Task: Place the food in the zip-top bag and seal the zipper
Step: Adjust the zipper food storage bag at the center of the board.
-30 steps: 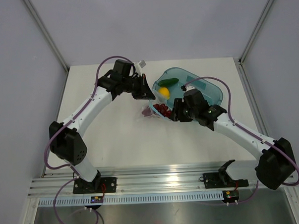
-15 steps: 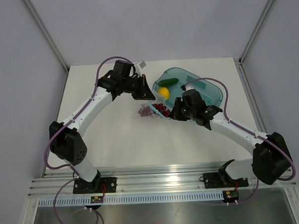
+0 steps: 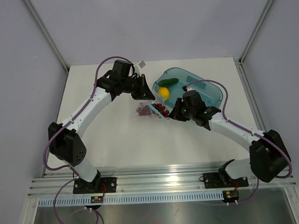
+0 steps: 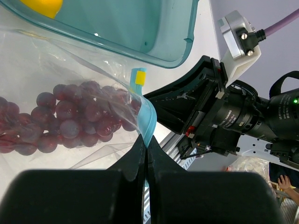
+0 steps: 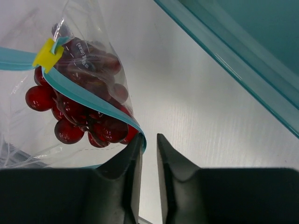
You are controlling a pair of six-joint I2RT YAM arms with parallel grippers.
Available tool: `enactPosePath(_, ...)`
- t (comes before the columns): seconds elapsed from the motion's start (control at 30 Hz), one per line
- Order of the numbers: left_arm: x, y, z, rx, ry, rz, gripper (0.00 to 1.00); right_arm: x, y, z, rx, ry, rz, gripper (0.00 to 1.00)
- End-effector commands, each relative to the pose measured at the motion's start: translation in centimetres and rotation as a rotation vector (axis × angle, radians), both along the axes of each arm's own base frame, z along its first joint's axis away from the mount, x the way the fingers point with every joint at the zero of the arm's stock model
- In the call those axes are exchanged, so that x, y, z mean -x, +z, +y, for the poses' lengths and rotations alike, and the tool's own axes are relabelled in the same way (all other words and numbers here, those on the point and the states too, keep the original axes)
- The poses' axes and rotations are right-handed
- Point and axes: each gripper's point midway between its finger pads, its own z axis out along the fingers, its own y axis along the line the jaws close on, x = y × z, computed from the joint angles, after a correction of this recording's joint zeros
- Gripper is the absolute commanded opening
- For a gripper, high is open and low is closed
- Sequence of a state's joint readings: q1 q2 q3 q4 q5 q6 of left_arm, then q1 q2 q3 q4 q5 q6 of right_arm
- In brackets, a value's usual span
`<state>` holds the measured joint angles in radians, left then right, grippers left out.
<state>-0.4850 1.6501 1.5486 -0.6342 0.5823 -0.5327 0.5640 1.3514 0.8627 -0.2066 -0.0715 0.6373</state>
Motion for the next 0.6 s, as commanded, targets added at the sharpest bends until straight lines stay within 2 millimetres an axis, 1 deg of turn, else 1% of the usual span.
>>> enactPosePath(0.0,0.7,4.2,-0.3,0.097,-0.031,-0.084,0.0,-0.8,0.5,0.4,-0.037,-0.008,-0.023,0.29)
enactPosePath(0.07,0.7,4.4,-0.3,0.1,-0.033,-0.086,0.0,-0.8,0.2,0.4,-0.038,-0.009,-0.016,0.35)
enactPosePath(0.13,0.7,4.3,-0.3,0.1,-0.033,-0.083,0.0,-0.9,0.0,0.3,-0.041,-0.019,-0.013,0.35)
enactPosePath(0.23,0.8,4.4,-0.3,0.1,-0.033,-0.086,0.0,-1.0,-0.1,0.7,-0.062,-0.011,-0.009,0.36)
enactPosePath(0.27,0.8,4.4,-0.3,0.102,-0.034,-0.085,0.0,-0.9,-0.3,0.8,-0.069,-0.007,-0.002,0.36)
enactPosePath(0.37,0.8,4.5,-0.3,0.106,-0.035,-0.084,0.0,-1.1,0.1,1.7,-0.117,0.018,-0.013,0.35)
enactPosePath(0.47,0.9,4.5,-0.3,0.102,-0.037,-0.087,0.0,-0.9,0.3,2.3,-0.142,0.039,-0.01,0.26)
enactPosePath(0.5,0.9,4.5,-0.3,0.103,-0.037,-0.085,0.0,-0.9,0.3,2.4,-0.148,0.044,-0.011,0.22)
enactPosePath(0.57,0.9,4.4,-0.2,0.1,-0.039,-0.087,0.0,-0.8,0.8,2.6,-0.165,0.056,-0.02,0.09)
